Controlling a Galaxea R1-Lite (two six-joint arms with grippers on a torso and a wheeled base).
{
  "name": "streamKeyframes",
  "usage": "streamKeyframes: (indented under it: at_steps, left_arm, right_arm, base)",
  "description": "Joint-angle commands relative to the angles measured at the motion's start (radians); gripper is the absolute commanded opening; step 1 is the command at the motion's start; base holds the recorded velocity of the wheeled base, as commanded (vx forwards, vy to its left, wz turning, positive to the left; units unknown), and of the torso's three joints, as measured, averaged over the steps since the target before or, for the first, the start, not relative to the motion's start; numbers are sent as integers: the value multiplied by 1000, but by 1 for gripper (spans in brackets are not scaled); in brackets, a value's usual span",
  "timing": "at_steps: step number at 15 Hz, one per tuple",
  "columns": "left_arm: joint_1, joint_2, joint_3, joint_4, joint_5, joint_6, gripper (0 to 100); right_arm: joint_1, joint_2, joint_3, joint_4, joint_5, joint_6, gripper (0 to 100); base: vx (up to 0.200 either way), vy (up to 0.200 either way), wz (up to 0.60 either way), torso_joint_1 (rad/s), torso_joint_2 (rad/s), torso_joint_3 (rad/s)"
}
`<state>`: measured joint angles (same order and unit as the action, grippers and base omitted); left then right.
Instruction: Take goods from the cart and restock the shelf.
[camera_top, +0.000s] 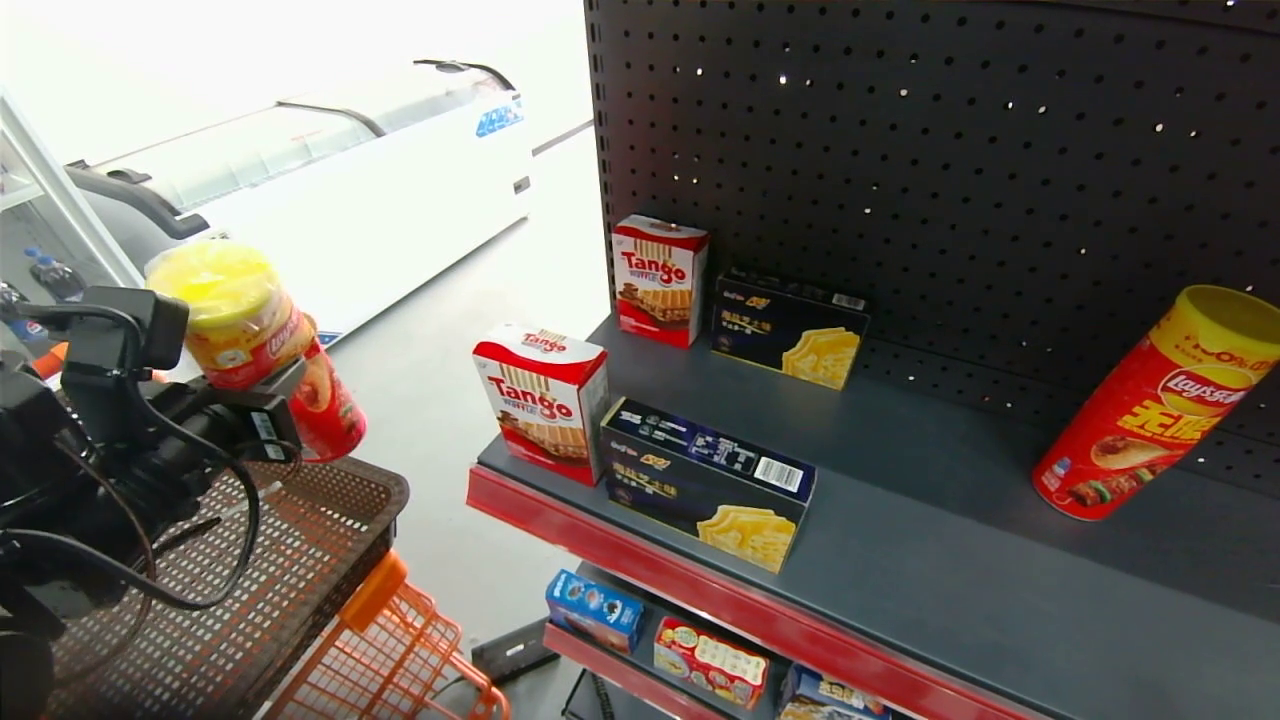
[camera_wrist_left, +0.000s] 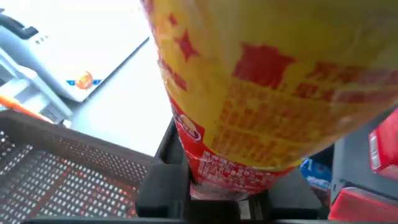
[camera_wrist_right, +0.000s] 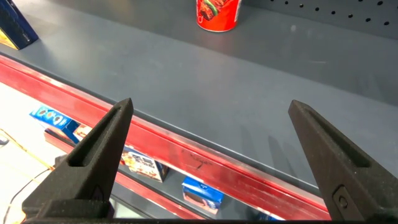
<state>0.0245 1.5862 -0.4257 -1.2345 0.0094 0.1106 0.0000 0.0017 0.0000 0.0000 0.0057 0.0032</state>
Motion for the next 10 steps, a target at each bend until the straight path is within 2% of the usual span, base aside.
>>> streamKeyframes:
  at_steps: [1,2,3,4,5,6,7,10]
  left_arm:
    - [-81,-193,15,121,-86,-19,0]
    - [-83,-241,16,167,-104,-20,0]
    - [-115,-311,13,279,-123,-20,0]
    - [-170,-376,7,386,-131,-22,0]
    - [-170,-376,7,386,-131,-22,0]
    - [-227,-454,-11,538,-131,-22,0]
    - [-256,-483,-25,599,-131,-22,0]
    - [-316,-486,-24,604,-131,-22,0]
  right_arm:
    - [0,1,0,0,0,0,100]
    - [0,1,0,0,0,0,100]
    - [0,1,0,0,0,0,100]
    - [0,1,0,0,0,0,100]
    - [0,1,0,0,0,0,100]
    - [0,1,0,0,0,0,100]
    - [0,1,0,0,0,0,100]
    - [0,1,0,0,0,0,100]
  base:
    - [0,0,0,0,0,0]
    - [0,0,0,0,0,0]
    - [0,0,0,0,0,0]
    - [0,0,0,0,0,0]
    - [0,0,0,0,0,0]
    - [0,0,0,0,0,0]
    - [0,0,0,0,0,0]
    - [0,0,0,0,0,0]
